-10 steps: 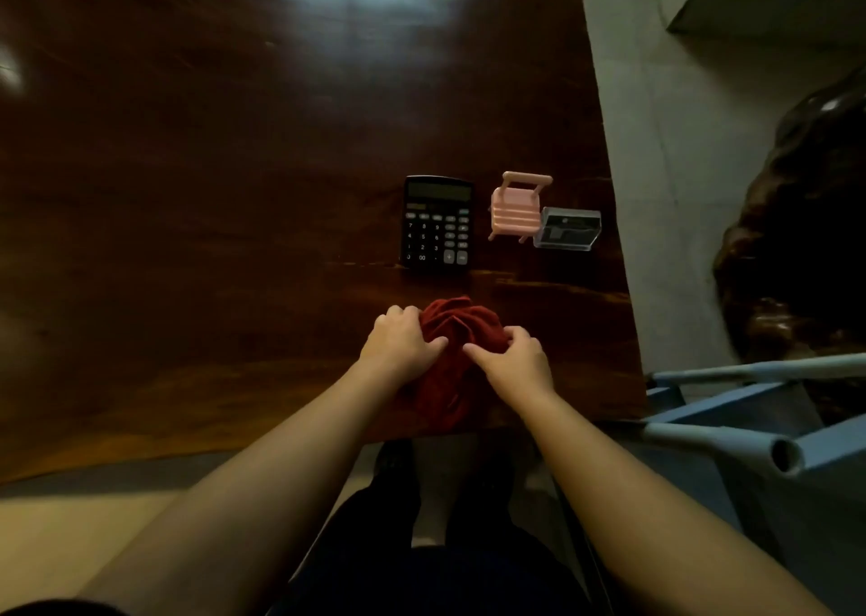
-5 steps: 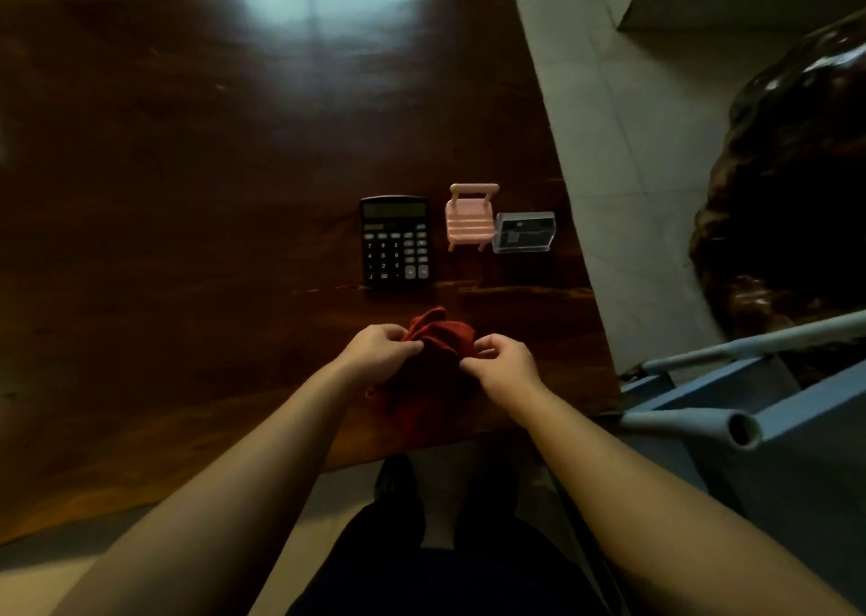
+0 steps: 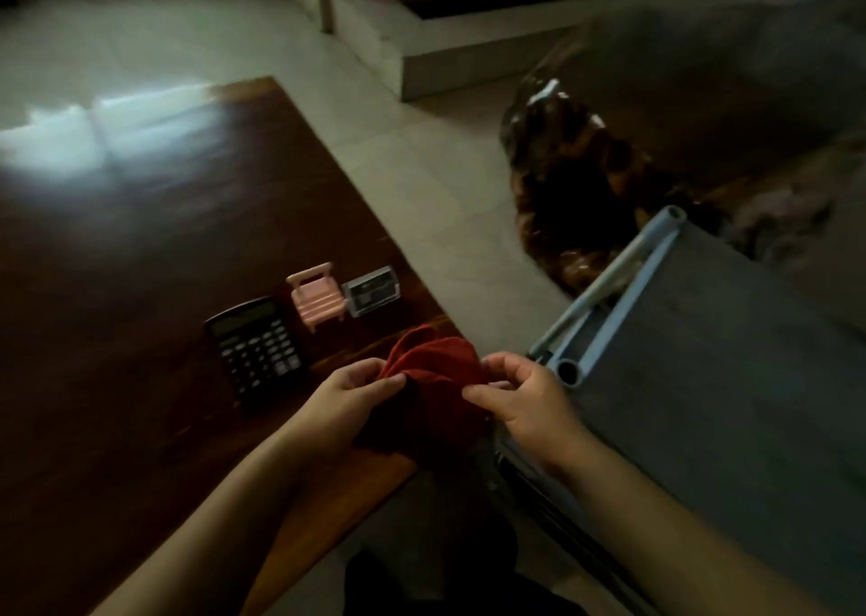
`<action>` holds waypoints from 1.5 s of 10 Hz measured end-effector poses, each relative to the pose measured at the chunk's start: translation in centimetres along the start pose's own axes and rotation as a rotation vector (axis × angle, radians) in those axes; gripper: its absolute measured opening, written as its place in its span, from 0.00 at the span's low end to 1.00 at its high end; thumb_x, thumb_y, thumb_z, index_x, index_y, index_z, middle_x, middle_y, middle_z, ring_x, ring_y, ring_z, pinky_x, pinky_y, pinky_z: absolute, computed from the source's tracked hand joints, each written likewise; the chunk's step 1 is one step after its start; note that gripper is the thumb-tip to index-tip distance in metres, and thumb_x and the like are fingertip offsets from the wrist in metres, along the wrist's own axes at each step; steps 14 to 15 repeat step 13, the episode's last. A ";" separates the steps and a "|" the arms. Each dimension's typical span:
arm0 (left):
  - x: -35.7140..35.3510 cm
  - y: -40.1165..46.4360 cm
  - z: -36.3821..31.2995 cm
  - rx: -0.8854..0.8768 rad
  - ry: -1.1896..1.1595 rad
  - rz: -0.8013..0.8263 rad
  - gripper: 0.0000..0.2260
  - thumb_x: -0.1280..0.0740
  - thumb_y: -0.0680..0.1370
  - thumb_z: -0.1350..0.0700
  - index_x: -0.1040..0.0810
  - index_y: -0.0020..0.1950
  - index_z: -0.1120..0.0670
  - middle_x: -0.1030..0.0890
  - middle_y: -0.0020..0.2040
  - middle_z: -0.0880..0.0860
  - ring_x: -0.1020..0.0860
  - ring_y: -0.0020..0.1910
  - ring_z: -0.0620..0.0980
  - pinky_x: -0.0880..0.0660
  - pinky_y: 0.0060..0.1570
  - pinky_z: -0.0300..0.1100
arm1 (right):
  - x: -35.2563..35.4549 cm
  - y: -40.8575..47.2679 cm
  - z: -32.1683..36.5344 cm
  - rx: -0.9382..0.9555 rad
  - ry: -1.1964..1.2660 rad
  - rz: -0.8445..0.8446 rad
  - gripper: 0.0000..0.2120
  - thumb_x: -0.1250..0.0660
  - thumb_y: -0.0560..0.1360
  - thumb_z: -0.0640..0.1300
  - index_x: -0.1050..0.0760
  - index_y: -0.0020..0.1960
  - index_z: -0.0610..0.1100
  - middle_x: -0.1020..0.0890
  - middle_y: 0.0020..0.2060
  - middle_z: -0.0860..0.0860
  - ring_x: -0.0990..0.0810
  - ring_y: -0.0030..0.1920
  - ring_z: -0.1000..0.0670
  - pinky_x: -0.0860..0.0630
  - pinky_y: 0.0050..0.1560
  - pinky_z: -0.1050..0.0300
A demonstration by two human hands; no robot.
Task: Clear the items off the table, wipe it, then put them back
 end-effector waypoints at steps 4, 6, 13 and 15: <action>-23.8 5.4 -4.3 -0.056 0.144 0.203 0.09 0.31 0.79 0.61 0.21 0.58 0.60 0.15 0.50 0.63 0.15 0.45 0.59 0.18 0.40 0.47 | 21.8 -8.7 0.4 0.127 0.221 -0.459 0.10 0.24 0.71 0.33 0.16 0.45 0.47 0.13 0.42 0.49 0.15 0.42 0.51 0.21 0.41 0.59; -32.4 11.4 -0.7 -0.132 0.628 0.096 0.07 0.27 0.77 0.55 0.20 0.54 0.52 0.15 0.50 0.57 0.17 0.51 0.58 0.20 0.55 0.54 | 30.1 -8.5 -5.8 -0.049 0.288 -0.560 0.08 0.25 0.71 0.32 0.18 0.49 0.41 0.13 0.42 0.44 0.15 0.41 0.48 0.19 0.41 0.55; -33.4 10.9 -3.2 -0.511 1.590 0.012 0.34 0.39 0.75 0.33 0.41 0.78 0.43 0.31 0.75 0.49 0.34 0.73 0.54 0.30 0.67 0.52 | 31.2 -5.8 -8.9 0.121 -0.674 -0.430 0.32 0.29 0.74 0.54 0.33 0.75 0.50 0.31 0.72 0.53 0.32 0.72 0.51 0.35 0.69 0.58; -33.4 10.9 -3.2 -0.511 1.590 0.012 0.34 0.39 0.75 0.33 0.41 0.78 0.43 0.31 0.75 0.49 0.34 0.73 0.54 0.30 0.67 0.52 | 31.2 -5.8 -8.9 0.121 -0.674 -0.430 0.32 0.29 0.74 0.54 0.33 0.75 0.50 0.31 0.72 0.53 0.32 0.72 0.51 0.35 0.69 0.58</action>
Point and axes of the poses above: each hand's wrist, its own y-axis towards the middle knuckle, its own x-axis out of the back of the hand, z = x × y, the point moved 6 cm from there along y, towards the middle knuckle
